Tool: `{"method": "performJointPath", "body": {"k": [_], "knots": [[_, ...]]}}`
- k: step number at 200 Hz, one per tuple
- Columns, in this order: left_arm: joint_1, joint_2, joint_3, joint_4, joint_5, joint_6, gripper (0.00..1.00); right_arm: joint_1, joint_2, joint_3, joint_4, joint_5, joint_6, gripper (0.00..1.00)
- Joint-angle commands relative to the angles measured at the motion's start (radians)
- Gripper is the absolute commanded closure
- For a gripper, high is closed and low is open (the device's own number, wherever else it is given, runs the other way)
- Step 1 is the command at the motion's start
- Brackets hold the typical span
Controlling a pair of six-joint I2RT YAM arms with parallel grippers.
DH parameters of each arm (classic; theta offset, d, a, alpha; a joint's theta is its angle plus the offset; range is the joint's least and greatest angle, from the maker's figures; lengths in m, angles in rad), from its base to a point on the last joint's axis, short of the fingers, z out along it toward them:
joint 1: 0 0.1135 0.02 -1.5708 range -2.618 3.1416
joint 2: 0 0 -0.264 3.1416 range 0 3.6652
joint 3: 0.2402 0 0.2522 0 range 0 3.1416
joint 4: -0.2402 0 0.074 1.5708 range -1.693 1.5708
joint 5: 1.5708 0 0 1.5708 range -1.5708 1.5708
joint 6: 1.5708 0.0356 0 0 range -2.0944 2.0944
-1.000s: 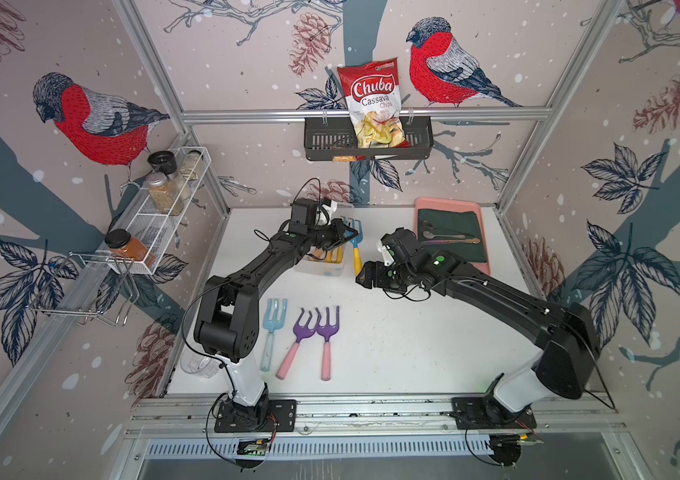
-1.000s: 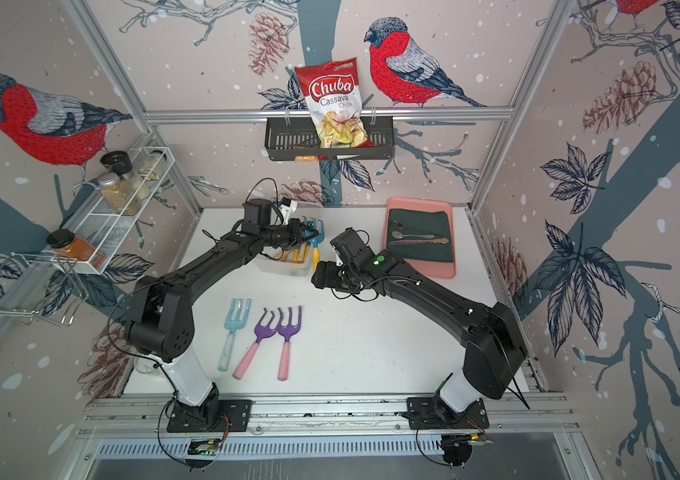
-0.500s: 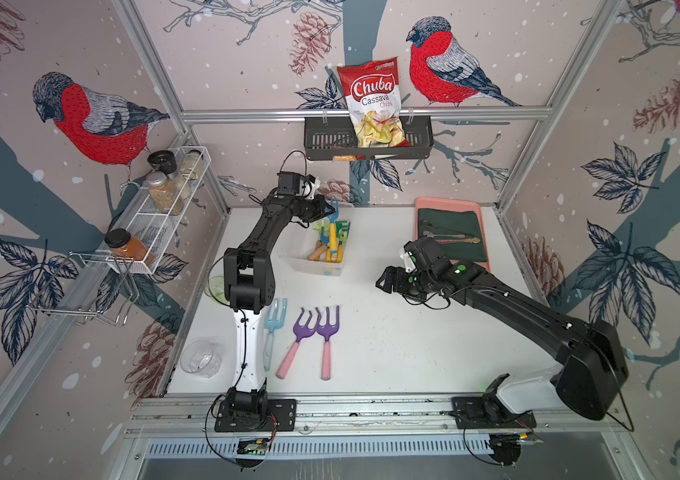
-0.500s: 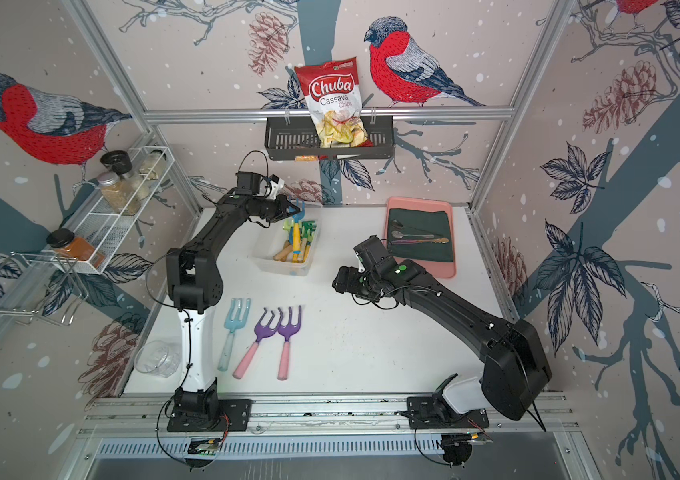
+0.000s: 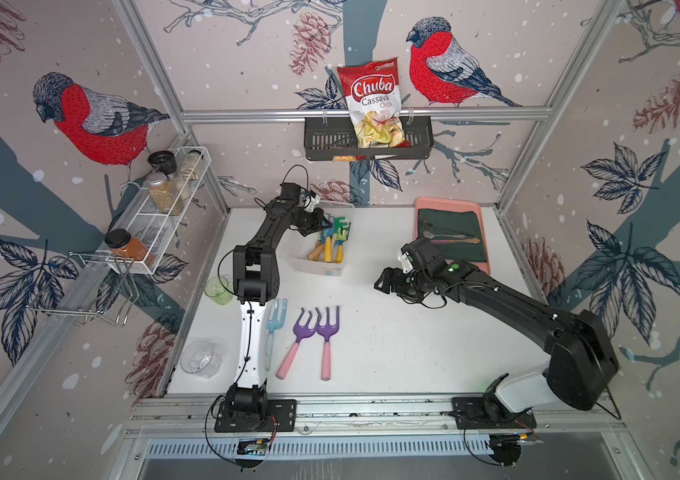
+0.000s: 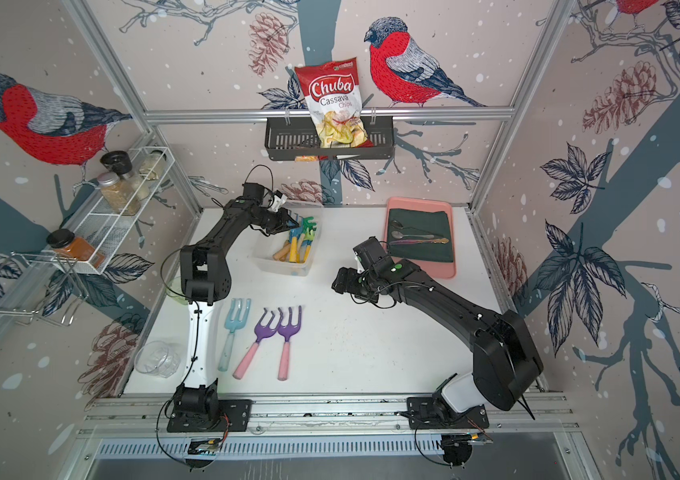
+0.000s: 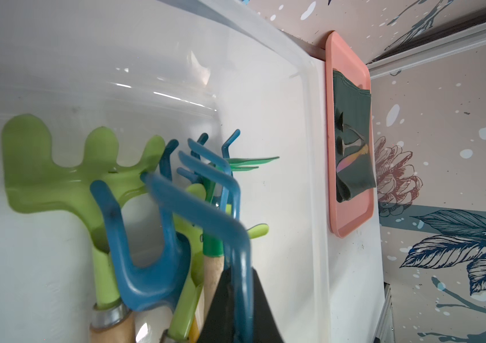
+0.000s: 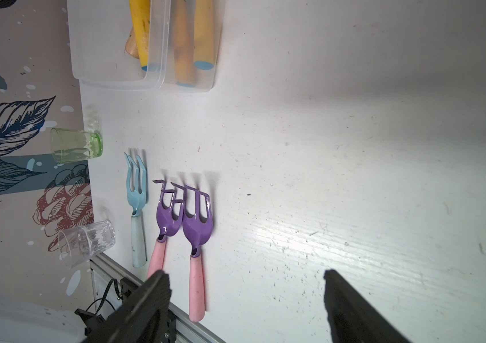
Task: Put the rake into the storage box
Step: Place the rake in the storage box.
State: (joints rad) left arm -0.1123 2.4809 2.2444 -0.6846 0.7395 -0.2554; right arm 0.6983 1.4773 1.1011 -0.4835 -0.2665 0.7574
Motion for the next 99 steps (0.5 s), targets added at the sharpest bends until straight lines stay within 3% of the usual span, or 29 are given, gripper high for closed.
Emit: {"method": "performJointPath", "body": {"k": [1, 46, 59, 70, 99], "knots": [[0.002, 0.019, -0.006, -0.021, -0.021, 0.018, 0.92, 0.004, 0.007, -0.003, 0.038, -0.015, -0.007, 0.16], [0.003, 0.016, -0.013, -0.013, -0.019, 0.02, 0.83, 0.009, 0.021, 0.001, 0.04, -0.016, -0.01, 0.16], [0.004, -0.004, -0.032, -0.003, -0.015, 0.02, 0.93, 0.012, 0.021, 0.0, 0.039, -0.016, -0.01, 0.16], [0.003, -0.025, -0.052, 0.019, -0.014, 0.014, 0.95, 0.013, 0.021, -0.002, 0.04, -0.016, -0.01, 0.16], [0.009, -0.031, -0.044, 0.028, -0.019, -0.002, 0.67, 0.017, 0.027, 0.006, 0.039, -0.015, -0.009, 0.16]]}}
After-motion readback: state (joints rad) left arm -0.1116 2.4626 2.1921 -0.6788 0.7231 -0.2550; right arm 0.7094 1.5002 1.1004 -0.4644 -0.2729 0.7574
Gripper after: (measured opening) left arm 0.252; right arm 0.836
